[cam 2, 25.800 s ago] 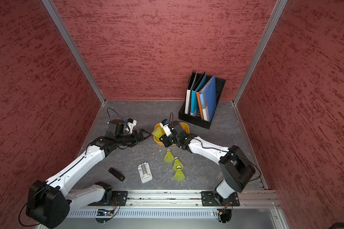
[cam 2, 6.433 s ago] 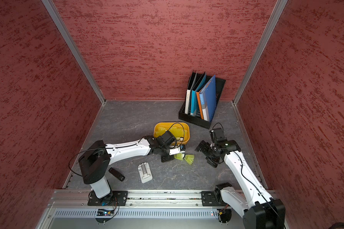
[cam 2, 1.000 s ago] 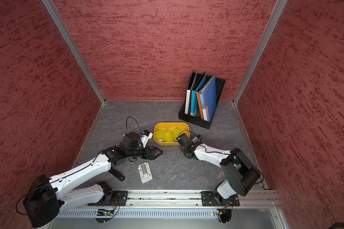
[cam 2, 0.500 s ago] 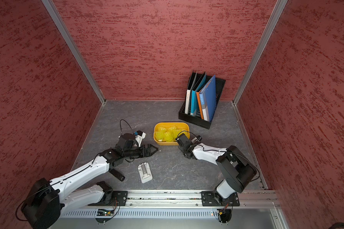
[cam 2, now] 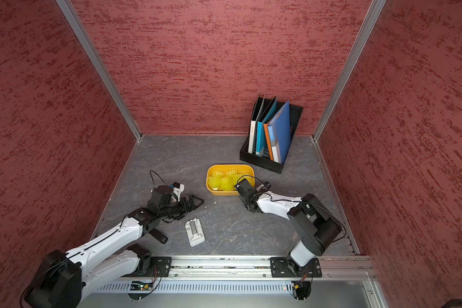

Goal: Put the shuttlecocks into the storage box
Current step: Pick up the shuttlecock at the center of the board.

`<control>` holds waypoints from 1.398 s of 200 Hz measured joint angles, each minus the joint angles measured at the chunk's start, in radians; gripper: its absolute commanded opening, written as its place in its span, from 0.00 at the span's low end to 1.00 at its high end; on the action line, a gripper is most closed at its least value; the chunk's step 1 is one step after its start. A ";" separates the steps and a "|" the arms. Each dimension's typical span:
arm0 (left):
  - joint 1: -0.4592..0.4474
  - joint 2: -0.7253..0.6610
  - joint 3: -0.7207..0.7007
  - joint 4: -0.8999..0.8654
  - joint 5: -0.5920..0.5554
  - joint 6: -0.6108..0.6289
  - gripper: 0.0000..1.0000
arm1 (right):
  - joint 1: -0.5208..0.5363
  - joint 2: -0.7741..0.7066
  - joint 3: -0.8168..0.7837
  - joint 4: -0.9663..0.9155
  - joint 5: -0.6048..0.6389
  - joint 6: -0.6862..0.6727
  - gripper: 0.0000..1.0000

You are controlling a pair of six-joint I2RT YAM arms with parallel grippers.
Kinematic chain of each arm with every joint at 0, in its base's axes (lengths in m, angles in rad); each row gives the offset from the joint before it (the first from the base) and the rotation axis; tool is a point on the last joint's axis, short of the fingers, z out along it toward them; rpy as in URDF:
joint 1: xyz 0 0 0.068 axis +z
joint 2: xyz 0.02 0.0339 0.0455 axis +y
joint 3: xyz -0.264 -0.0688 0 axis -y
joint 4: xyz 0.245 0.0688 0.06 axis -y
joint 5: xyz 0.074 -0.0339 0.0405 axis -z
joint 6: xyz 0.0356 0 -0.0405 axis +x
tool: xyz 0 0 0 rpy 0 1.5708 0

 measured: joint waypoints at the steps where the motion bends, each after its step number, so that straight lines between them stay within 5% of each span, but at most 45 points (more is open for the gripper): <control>1: 0.001 0.000 0.000 0.000 0.000 -0.001 1.00 | 0.000 0.000 0.000 -0.001 0.000 0.000 0.36; 171: 0.023 0.028 0.006 -0.007 0.017 0.000 1.00 | 0.000 -0.144 -0.003 -0.177 -0.024 -0.051 0.27; 279: -0.106 0.156 0.139 0.002 0.002 0.040 1.00 | 0.000 -0.395 0.002 -0.270 -0.018 -0.264 0.28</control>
